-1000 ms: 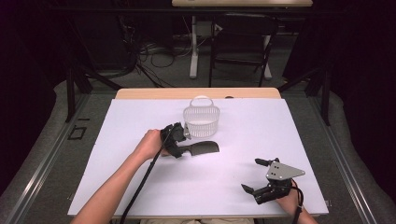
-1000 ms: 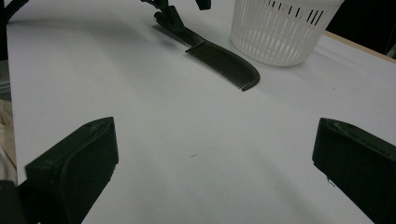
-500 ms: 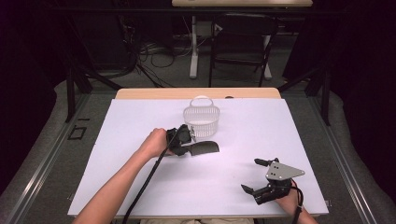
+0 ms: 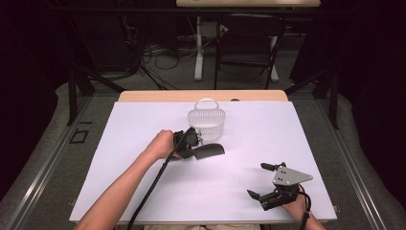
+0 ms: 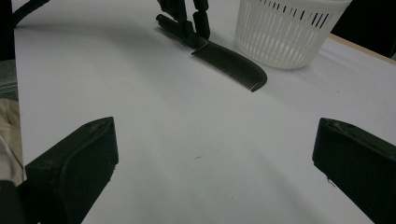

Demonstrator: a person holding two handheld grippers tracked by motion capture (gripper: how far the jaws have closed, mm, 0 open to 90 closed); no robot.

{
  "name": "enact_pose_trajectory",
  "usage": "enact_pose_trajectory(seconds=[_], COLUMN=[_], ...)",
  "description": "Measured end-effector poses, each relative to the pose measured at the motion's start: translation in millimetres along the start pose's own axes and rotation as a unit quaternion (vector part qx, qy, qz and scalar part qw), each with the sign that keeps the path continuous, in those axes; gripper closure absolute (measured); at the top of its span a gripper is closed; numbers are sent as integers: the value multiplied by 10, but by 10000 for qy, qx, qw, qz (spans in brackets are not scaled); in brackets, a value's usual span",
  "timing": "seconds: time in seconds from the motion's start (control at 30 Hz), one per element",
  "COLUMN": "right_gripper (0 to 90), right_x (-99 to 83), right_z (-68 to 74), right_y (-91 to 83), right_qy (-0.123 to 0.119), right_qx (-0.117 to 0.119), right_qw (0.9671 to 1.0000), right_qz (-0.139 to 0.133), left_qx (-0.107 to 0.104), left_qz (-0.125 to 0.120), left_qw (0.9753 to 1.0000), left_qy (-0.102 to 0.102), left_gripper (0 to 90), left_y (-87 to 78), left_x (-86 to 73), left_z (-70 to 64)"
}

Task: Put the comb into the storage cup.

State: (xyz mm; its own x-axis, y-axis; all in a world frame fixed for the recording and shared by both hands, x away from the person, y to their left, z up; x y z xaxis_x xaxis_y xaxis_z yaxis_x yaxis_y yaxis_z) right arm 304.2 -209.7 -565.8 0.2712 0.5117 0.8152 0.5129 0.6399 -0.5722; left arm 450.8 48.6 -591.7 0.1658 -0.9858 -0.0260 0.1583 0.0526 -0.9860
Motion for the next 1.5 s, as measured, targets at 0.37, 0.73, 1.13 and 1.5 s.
enact_pose_trajectory(seconds=[0.37,0.73,1.13,1.5], right_gripper=[1,1,1,1], right_x=[-5,-3,-11,-15], right_z=[-4,-5,-16,-25], right_y=[-2,-4,1,7], right_qy=[12,7,46,68], right_qx=[-6,-16,-52,-77], right_qw=[10000,10000,10000,9999], right_qz=[10,7,46,79], left_qx=[6,59,-49,-12], left_qz=[-28,-279,-778,-1000], left_qw=[9994,9992,9969,9950], left_qy=[348,280,122,-4], left_gripper=[723,724,724,724], left_y=[6,-129,-322,-422], left_x=[12,-7,-10,-38], left_z=[-14,-44,-138,-195])
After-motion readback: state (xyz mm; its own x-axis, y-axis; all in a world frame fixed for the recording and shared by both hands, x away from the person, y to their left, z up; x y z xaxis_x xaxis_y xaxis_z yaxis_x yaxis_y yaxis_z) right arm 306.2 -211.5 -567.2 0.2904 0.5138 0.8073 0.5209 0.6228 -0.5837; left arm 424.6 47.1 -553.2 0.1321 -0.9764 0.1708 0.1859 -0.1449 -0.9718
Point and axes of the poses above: each handheld gripper's, and its own axes: y roughly forward along the jaws, x roughly out of its top, z roughly to its left, the point moved 7 cm from there along y, roughly forward along the jaws, and after that the axes turned 10 degrees about z, right-handed, at the moved point
